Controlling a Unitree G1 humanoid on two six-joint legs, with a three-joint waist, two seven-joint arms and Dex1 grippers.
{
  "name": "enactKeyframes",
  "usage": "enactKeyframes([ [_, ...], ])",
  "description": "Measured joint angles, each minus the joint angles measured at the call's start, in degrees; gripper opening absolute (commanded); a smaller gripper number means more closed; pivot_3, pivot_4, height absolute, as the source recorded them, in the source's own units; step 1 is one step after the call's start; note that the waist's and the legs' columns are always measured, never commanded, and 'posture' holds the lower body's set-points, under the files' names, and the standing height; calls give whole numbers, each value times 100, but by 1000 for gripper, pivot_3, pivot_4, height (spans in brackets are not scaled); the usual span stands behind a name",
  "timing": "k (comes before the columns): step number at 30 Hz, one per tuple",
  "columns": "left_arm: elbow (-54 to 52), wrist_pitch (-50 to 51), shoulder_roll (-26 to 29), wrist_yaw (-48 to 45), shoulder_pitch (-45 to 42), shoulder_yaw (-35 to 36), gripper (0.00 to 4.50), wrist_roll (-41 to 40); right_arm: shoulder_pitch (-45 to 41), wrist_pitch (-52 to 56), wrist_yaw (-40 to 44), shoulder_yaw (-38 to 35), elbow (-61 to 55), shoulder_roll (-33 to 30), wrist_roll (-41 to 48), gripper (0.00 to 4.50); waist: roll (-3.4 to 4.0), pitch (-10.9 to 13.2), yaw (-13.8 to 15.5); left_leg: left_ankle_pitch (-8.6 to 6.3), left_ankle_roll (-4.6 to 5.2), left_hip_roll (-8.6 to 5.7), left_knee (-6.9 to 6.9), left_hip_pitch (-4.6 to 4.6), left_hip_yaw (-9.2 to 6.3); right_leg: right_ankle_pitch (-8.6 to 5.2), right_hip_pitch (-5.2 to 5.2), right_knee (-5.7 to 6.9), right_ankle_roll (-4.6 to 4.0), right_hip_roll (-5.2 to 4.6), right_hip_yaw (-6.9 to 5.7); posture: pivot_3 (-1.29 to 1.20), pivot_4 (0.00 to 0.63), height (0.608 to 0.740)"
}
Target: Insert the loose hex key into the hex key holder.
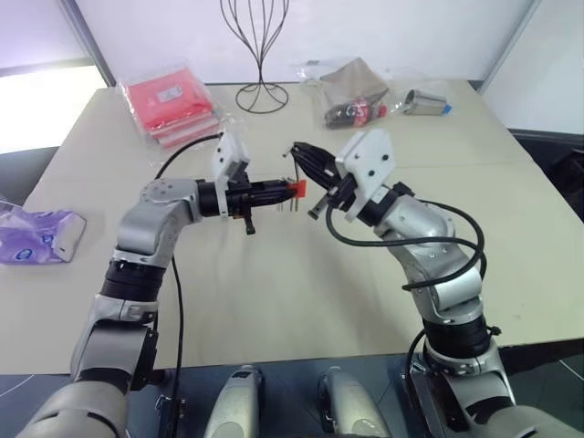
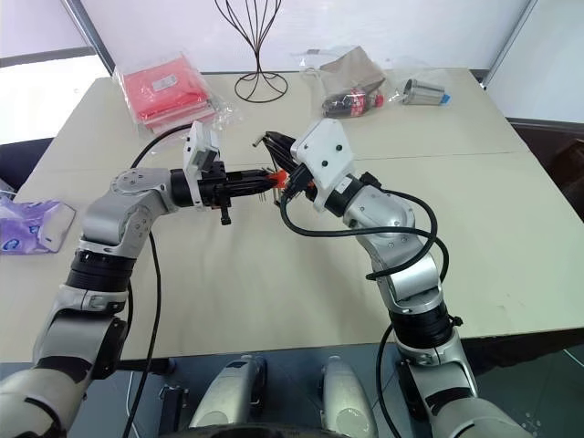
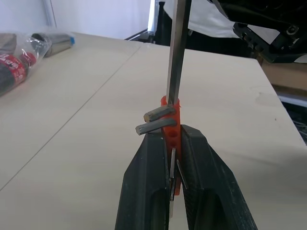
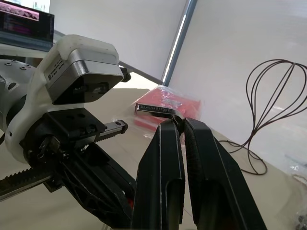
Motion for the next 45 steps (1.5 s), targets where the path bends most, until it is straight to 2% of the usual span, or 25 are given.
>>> enactKeyframes([
  [44,-16,95,-45,107,0,7,0,-13,226,50,-41,-36,-4,-155,102,82,0,0,2,0,0,0,0,0,-1,0,0,0,0,0,0,0,150,740],
  [45,-16,122,-45,115,0,7,0,-13,245,68,-48,-44,-5,-155,119,376,0,0,2,0,0,0,0,0,0,0,0,0,0,0,0,0,150,740],
])
